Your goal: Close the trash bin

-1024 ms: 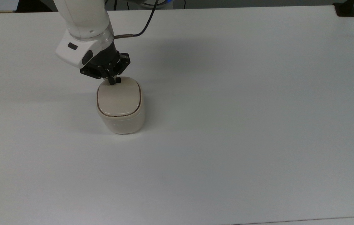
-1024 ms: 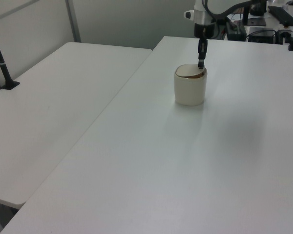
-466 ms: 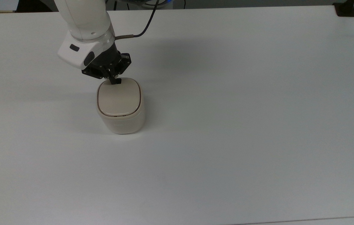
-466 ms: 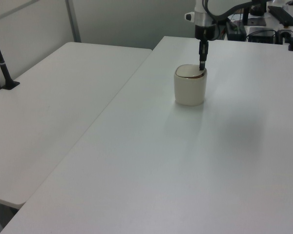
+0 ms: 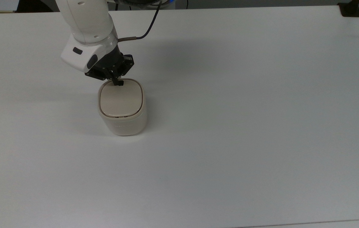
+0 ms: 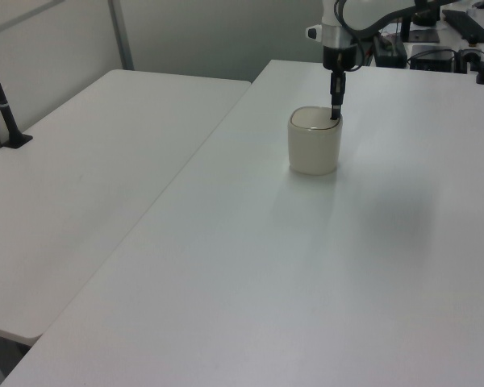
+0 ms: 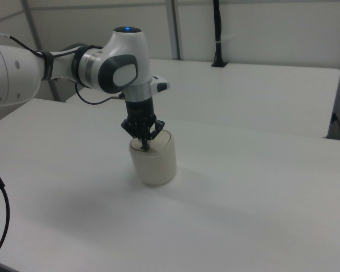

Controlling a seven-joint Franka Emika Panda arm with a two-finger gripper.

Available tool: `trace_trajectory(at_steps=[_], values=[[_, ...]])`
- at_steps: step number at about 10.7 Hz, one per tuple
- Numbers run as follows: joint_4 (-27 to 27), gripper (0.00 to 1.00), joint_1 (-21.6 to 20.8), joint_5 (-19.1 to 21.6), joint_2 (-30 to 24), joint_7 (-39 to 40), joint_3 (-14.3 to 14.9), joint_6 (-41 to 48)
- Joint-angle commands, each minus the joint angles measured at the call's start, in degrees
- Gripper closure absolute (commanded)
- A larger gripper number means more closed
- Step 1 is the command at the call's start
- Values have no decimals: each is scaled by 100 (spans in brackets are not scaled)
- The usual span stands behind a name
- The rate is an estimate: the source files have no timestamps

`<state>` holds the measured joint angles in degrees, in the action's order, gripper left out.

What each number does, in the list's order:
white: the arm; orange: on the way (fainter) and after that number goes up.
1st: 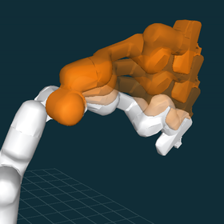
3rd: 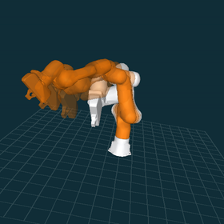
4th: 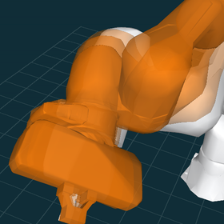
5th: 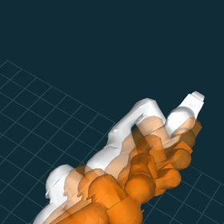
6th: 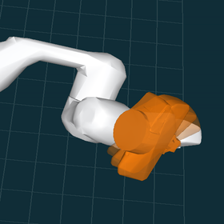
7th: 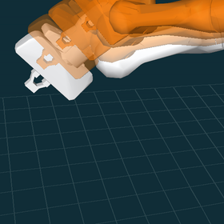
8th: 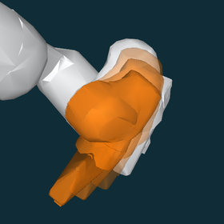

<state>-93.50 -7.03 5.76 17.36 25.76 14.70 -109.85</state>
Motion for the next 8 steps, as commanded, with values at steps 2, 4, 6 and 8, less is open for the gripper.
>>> trace_trajectory(at_steps=[2, 4, 6, 8], values=[[-159, 100, -62, -66, -66, 104, 15, -1], [-159, 100, -62, -163, -31, 104, 7, -10], [-168, 100, -62, -172, 22, 104, -2, -71], [-203, 100, -70, -172, 92, 104, -11, -168]])
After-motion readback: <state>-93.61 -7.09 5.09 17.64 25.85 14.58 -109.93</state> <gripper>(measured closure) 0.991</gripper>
